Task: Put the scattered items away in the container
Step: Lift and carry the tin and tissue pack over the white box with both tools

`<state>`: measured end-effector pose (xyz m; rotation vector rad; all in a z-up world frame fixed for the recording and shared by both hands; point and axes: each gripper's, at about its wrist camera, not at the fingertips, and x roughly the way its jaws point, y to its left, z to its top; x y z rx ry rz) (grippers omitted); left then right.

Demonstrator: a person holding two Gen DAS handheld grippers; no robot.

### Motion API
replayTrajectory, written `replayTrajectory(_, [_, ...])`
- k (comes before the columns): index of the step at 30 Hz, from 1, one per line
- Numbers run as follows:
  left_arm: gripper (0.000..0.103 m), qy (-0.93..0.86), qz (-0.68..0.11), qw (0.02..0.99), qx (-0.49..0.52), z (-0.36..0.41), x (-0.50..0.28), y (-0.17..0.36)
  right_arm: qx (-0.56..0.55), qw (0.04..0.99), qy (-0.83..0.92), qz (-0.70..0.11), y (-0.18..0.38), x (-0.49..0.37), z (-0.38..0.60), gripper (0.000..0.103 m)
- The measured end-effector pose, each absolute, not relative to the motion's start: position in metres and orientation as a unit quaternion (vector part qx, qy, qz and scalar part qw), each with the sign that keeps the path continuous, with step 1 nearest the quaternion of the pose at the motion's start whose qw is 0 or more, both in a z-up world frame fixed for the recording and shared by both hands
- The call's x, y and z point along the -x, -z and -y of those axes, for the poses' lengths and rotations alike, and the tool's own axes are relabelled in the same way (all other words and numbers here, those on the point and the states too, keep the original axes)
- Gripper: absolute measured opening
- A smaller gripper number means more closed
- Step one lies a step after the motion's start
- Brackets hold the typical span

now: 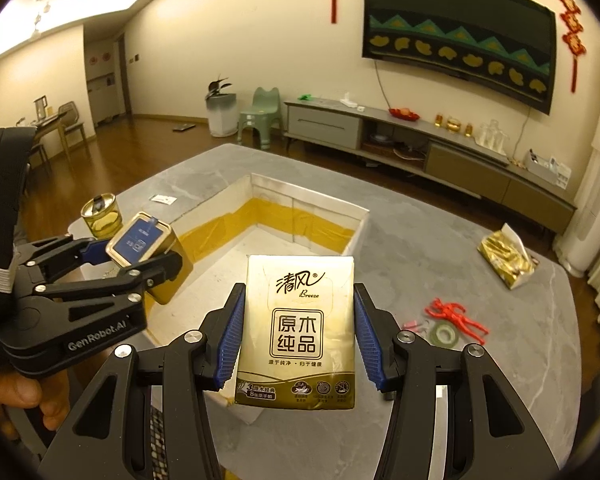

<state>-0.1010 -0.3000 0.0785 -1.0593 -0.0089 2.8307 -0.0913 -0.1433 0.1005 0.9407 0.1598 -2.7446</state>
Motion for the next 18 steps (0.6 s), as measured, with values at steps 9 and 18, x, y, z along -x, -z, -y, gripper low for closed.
replayTrajectory(9, [0.051, -0.928, 0.003, 0.065, 0.367, 0.302, 0.124, -0.073, -0.346, 0.148, 0.925, -0.047, -0.091, 0.124, 0.151, 0.054])
replayTrajectory(18, [0.051, -0.917, -0.004, 0.081, 0.391, 0.297, 0.152, -0.069, -0.377, 0.173, 0.909, -0.033, -0.077, 0.162, 0.152, 0.054])
